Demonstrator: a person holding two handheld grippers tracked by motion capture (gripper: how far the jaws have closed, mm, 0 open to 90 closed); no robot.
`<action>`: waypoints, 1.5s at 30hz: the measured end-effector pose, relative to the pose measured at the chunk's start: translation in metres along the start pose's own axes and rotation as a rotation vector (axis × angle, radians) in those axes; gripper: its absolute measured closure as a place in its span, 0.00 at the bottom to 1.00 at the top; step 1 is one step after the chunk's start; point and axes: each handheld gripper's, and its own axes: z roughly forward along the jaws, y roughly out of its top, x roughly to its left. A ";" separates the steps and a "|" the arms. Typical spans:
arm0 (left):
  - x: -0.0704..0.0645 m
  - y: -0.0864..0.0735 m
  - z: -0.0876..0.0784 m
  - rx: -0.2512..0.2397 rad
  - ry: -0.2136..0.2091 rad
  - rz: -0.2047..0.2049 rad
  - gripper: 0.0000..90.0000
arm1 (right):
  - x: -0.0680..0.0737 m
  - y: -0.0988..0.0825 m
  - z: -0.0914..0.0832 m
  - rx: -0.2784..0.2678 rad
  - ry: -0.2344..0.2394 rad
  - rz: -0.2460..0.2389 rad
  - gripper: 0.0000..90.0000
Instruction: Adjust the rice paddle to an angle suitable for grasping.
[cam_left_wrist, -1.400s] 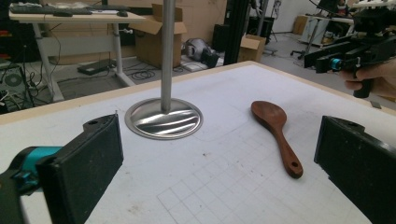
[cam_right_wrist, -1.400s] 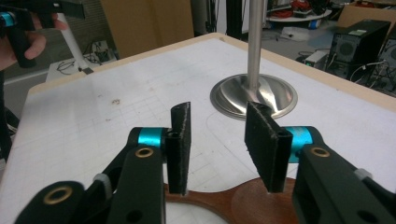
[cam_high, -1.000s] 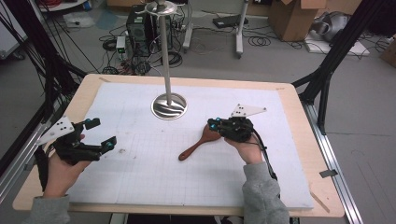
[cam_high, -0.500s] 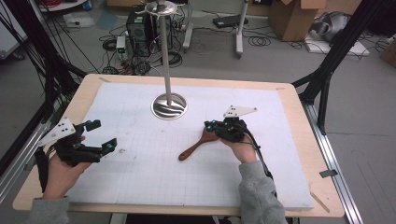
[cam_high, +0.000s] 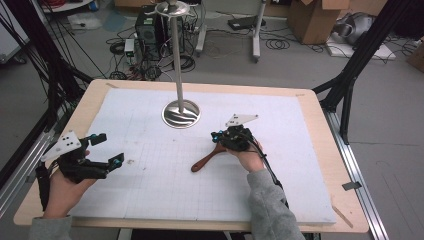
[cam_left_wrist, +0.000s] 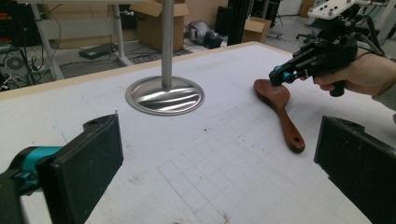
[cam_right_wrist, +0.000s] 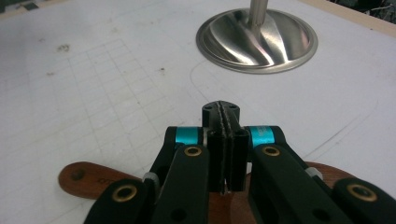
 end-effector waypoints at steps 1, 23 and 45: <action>0.000 -0.001 0.000 0.000 -0.001 0.001 0.02 | 0.000 0.000 0.000 0.000 0.000 0.000 0.99; -0.001 -0.010 -0.009 0.031 0.028 -0.007 0.02 | -0.005 0.000 0.028 0.129 -0.070 -0.004 1.00; -0.001 -0.015 -0.017 0.050 0.043 -0.011 0.02 | -0.012 0.000 0.042 0.218 -0.114 -0.019 1.00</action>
